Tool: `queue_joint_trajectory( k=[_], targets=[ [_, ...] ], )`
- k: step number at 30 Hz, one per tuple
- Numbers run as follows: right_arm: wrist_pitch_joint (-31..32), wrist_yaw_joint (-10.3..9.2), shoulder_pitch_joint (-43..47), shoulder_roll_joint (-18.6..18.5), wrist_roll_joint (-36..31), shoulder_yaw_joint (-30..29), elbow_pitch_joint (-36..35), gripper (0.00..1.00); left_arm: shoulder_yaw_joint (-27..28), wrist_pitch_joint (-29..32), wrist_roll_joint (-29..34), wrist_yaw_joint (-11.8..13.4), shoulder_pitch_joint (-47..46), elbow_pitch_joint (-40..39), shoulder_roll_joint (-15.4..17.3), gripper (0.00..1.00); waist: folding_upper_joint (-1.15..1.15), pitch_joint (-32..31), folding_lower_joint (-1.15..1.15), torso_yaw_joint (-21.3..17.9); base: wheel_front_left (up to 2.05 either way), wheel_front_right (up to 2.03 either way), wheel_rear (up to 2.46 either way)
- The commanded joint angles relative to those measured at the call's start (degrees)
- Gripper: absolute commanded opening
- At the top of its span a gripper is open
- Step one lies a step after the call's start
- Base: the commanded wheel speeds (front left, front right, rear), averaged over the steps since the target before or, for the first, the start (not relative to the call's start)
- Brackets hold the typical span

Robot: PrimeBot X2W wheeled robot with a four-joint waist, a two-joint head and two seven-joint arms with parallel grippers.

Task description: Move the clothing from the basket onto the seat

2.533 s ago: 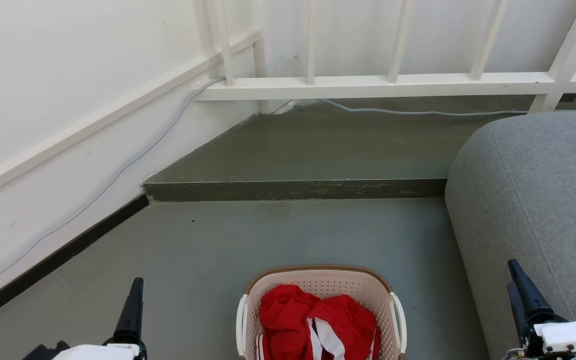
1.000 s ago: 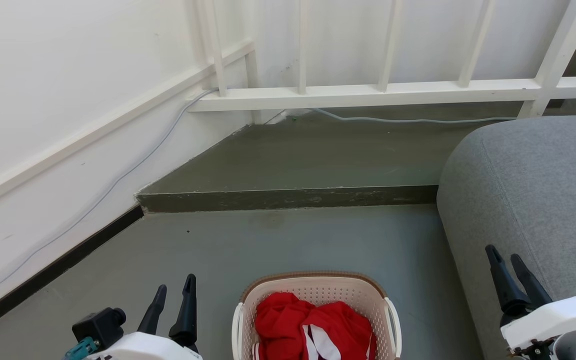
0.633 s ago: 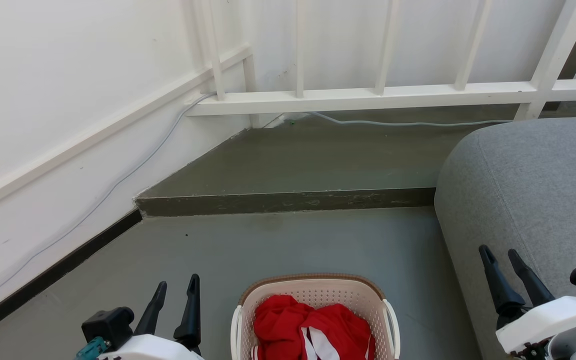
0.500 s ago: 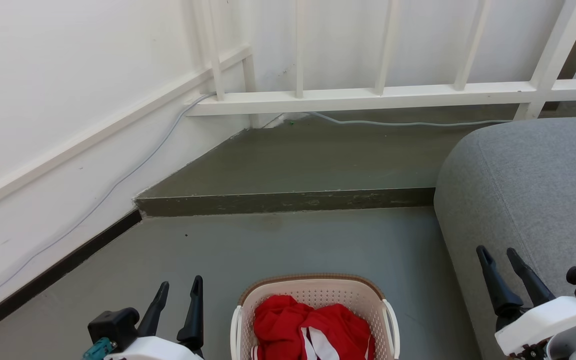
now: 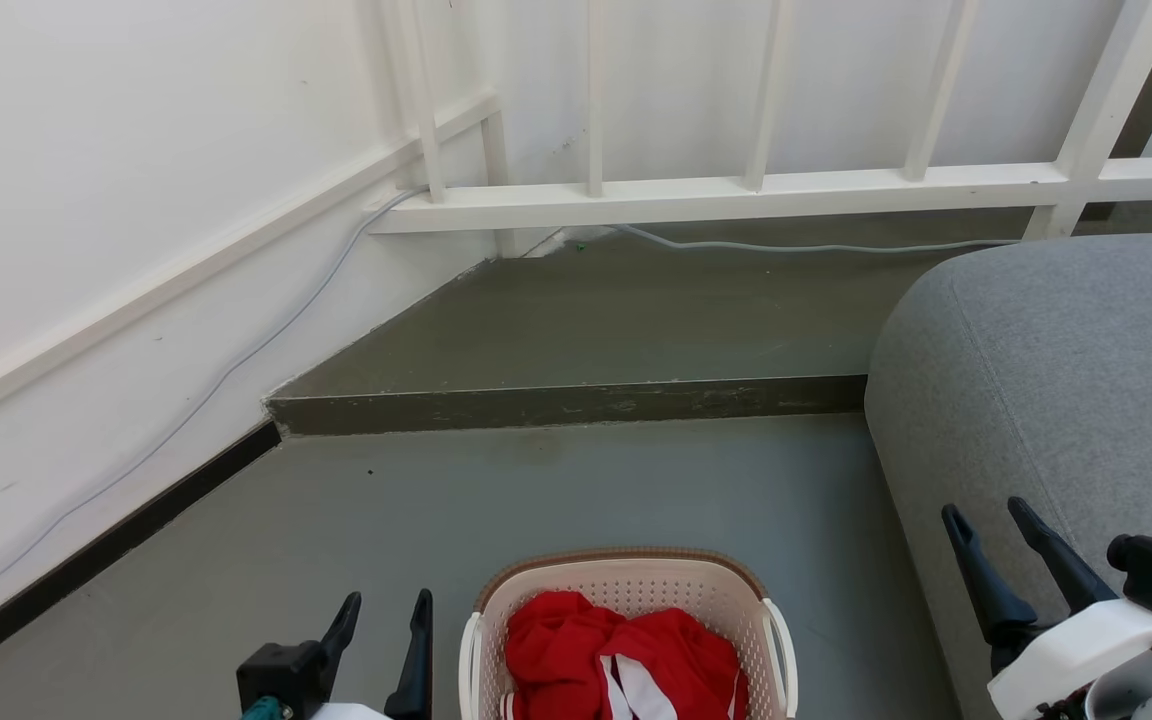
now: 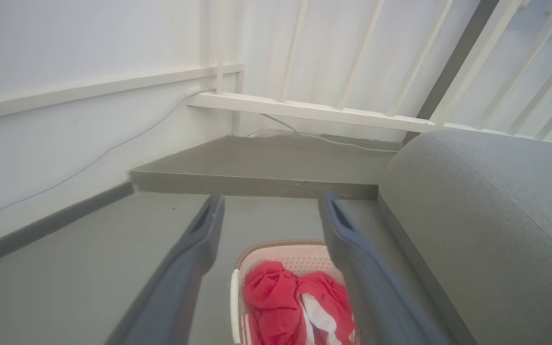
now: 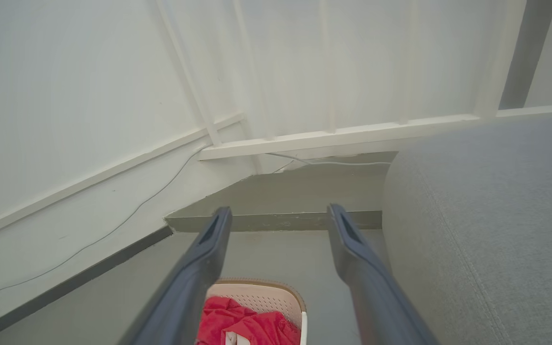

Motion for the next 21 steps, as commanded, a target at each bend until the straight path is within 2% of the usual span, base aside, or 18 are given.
queue_joint_trajectory(
  k=[1, 21],
  targets=[
    [-1.0, 0.38, -2.5, -1.9, -1.2, 0.9, -0.9, 1.0, 1.1, -0.9, 1.4, 0.7, -2.4, -1.0, 0.3, 1.0, 0.0, 0.0, 0.0, 0.0, 0.0, 0.0, 0.0],
    [-4.3, 0.42, -3.4, -7.0, -10.4, 4.9, -1.3, 1.0, -4.9, -4.2, 11.7, 6.6, -2.5, -0.6, 0.5, 1.0, 0.0, 1.8, 0.0, -0.4, 0.0, 0.0, 0.0]
  ],
)
